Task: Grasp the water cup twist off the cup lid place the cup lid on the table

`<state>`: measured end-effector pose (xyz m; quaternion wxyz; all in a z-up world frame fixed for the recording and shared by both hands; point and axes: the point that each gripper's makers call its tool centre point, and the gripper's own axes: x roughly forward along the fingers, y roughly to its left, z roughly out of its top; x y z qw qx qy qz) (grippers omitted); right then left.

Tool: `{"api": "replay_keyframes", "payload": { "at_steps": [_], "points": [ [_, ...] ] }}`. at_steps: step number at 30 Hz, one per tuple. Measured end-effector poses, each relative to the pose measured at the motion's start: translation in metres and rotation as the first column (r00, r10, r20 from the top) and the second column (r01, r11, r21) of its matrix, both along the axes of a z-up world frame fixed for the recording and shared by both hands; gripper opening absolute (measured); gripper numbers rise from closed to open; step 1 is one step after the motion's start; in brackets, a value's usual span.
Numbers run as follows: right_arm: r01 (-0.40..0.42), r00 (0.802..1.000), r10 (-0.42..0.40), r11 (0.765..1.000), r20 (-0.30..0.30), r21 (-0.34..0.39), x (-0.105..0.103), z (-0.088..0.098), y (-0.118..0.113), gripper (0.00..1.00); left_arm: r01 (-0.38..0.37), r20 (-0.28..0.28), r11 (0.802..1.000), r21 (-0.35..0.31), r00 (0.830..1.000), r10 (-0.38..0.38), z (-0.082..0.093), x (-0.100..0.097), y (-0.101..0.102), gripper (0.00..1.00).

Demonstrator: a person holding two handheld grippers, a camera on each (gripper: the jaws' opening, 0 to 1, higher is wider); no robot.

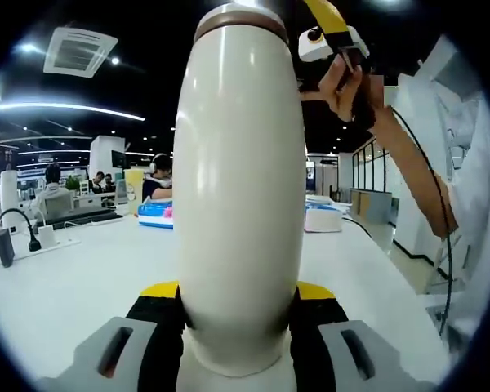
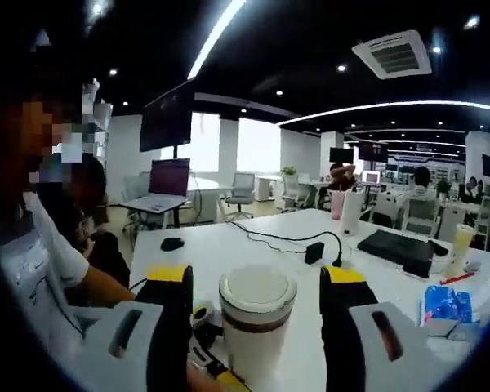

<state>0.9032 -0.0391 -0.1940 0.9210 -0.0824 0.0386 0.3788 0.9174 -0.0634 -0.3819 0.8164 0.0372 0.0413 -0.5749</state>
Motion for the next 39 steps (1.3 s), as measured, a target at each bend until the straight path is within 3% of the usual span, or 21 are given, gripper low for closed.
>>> {"api": "replay_keyframes", "payload": {
  "at_steps": [1, 4, 8, 11, 13, 16, 19, 24, 31, 39],
  "points": [
    [0.014, 1.000, -0.014, 1.000, 0.010, -0.010, 0.000, -0.001, 0.000, 0.67, 0.000, 0.000, 1.000, 0.000, 1.000, 0.000, 0.000, 0.000, 0.000, 0.51],
    [0.195, 0.981, -0.195, 0.981, 0.019, 0.021, 0.000, -0.010, -0.005, 0.68, -0.001, 0.000, 1.000, 0.000, 1.000, 0.001, 0.000, -0.001, 0.001, 0.51],
    [0.296, 0.954, -0.300, 0.948, 0.020, 0.116, -0.003, -0.008, 0.000, 0.69, -0.001, 0.000, 1.000, 0.000, 1.000, 0.001, 0.000, -0.001, 0.001, 0.51],
    [0.347, 0.933, -0.355, 0.930, 0.056, 0.117, -0.002, -0.006, 0.007, 0.71, -0.001, 0.000, 1.000, 0.001, 1.000, 0.001, 0.000, -0.001, 0.002, 0.51],
    [0.418, 0.900, -0.428, 0.902, 0.082, 0.110, 0.003, -0.007, 0.008, 0.71, -0.001, 0.000, 1.000, 0.001, 1.000, 0.001, 0.000, -0.001, 0.002, 0.51],
    [0.461, 0.877, -0.473, 0.877, 0.084, 0.136, 0.008, -0.008, 0.011, 0.71, -0.001, 0.001, 1.000, 0.001, 1.000, 0.001, 0.000, -0.002, 0.002, 0.51],
    [0.491, 0.860, -0.504, 0.860, 0.078, 0.140, 0.014, -0.011, 0.009, 0.71, -0.001, 0.001, 1.000, 0.001, 1.000, 0.001, 0.000, -0.002, 0.002, 0.51],
    [0.510, 0.850, -0.523, 0.848, 0.066, 0.146, 0.020, -0.015, 0.010, 0.66, 0.000, 0.001, 1.000, 0.002, 1.000, 0.000, 0.000, -0.001, 0.001, 0.51],
    [0.537, 0.828, -0.555, 0.827, 0.082, 0.168, 0.022, -0.008, 0.001, 0.58, 0.000, 0.001, 1.000, 0.003, 1.000, 0.000, 0.000, -0.001, 0.001, 0.51],
    [0.531, 0.833, -0.549, 0.829, 0.069, 0.176, 0.020, -0.008, -0.001, 0.49, 0.000, 0.001, 1.000, 0.003, 1.000, 0.000, 0.000, -0.001, 0.000, 0.51]
  ]
}}
